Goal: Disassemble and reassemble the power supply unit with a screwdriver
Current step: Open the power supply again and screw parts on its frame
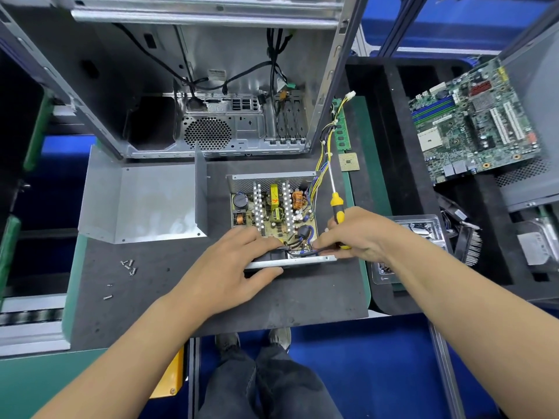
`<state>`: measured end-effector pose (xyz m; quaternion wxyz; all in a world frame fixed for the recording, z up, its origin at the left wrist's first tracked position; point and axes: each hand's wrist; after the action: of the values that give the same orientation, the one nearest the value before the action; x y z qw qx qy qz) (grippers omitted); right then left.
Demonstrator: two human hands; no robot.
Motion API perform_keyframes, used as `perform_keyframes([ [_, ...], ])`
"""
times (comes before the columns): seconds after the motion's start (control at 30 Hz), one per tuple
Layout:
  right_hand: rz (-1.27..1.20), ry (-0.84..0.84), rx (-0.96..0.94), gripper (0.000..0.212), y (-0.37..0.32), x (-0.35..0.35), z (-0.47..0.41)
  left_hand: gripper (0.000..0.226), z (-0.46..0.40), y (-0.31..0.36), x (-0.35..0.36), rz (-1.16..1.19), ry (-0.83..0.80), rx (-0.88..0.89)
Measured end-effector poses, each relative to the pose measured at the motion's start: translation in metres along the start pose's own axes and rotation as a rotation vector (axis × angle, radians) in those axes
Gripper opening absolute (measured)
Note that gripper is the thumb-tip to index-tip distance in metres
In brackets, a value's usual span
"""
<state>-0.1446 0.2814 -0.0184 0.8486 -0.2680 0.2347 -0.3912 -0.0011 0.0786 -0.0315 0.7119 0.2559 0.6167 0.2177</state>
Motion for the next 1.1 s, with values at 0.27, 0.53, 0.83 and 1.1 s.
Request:
perform_keyframes([
  [0.27,-0.025,0.056,-0.130,0.036,0.003,-0.005,0.007,0.048,0.000,-0.002,0.001,0.011,-0.013,-0.014],
  [0.53,0.206,0.322,-0.297,0.032,0.019,-0.008,0.028,0.049,0.000,-0.002,0.001,0.024,0.001,-0.007],
  [0.83,0.671,0.365,-0.245,0.030,0.047,0.001,0.027,0.049,0.001,-0.002,0.001,0.029,0.011,-0.006],
  [1.1,-0.143,0.252,-0.436,0.013,0.061,-0.015,0.058,0.047,0.000,-0.002,0.003,0.038,0.039,0.011],
])
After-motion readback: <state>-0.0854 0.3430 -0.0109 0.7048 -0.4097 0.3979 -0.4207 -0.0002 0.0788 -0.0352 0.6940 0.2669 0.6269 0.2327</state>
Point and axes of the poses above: each hand's wrist, its own z-axis away from the middle knuckle, its own x-axis out of the palm, y = z × x, and after that the axes turned 8 degrees about -x, right-handed
